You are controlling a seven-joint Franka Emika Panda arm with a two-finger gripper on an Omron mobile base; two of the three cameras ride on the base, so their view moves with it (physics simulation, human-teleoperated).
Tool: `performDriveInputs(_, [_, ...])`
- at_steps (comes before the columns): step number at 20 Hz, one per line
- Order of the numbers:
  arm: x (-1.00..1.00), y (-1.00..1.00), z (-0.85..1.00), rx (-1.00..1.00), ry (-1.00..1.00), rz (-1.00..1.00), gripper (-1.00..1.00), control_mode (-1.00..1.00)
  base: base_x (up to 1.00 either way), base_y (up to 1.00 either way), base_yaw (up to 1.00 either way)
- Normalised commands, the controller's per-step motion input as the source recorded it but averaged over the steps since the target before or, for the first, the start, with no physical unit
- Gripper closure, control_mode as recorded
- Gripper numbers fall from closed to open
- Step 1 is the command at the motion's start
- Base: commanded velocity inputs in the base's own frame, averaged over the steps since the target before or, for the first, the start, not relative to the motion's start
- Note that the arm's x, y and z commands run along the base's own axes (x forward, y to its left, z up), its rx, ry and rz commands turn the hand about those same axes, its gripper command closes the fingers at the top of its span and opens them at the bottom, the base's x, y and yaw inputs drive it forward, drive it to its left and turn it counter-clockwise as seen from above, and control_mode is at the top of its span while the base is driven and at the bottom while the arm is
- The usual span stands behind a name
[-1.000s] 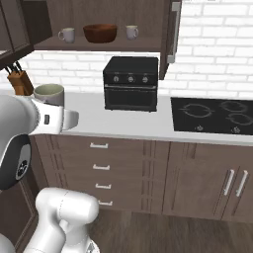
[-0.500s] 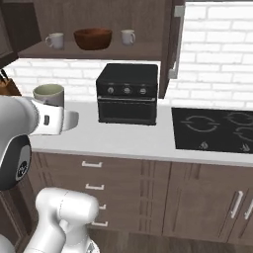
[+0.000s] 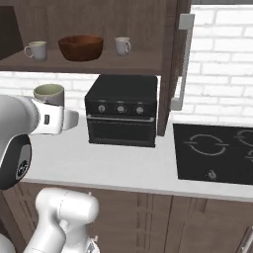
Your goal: Gather all objects into one cabinet and sort the glasses and bowls to opposite sides.
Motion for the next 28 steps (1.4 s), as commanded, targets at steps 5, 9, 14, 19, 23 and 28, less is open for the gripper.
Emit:
performDriveInputs(5, [0.00, 0.00, 0.00, 0.00, 0.00, 0.00, 1.00, 1.00, 0.41, -0.33, 0.06])
performDriveInputs(9, [0.00, 0.00, 0.00, 0.00, 0.00, 0.00, 1.00, 1.00, 0.28, -0.32, 0.07])
performDriveInputs(14, [0.00, 0.00, 0.00, 0.00, 0.00, 0.00, 1.00, 1.00, 0.36, -0.34, 0.08])
performDriveInputs(19, [0.00, 0.00, 0.00, 0.00, 0.00, 0.00, 1.00, 1.00, 0.41, -0.16, 0.04])
performDriveInputs(23, [0.00, 0.00, 0.00, 0.00, 0.00, 0.00, 1.00, 1.00, 0.36, 0.00, 0.00])
performDriveInputs(28, [0.00, 0.00, 0.00, 0.00, 0.00, 0.00, 1.00, 1.00, 0.15, 0.09, -0.01])
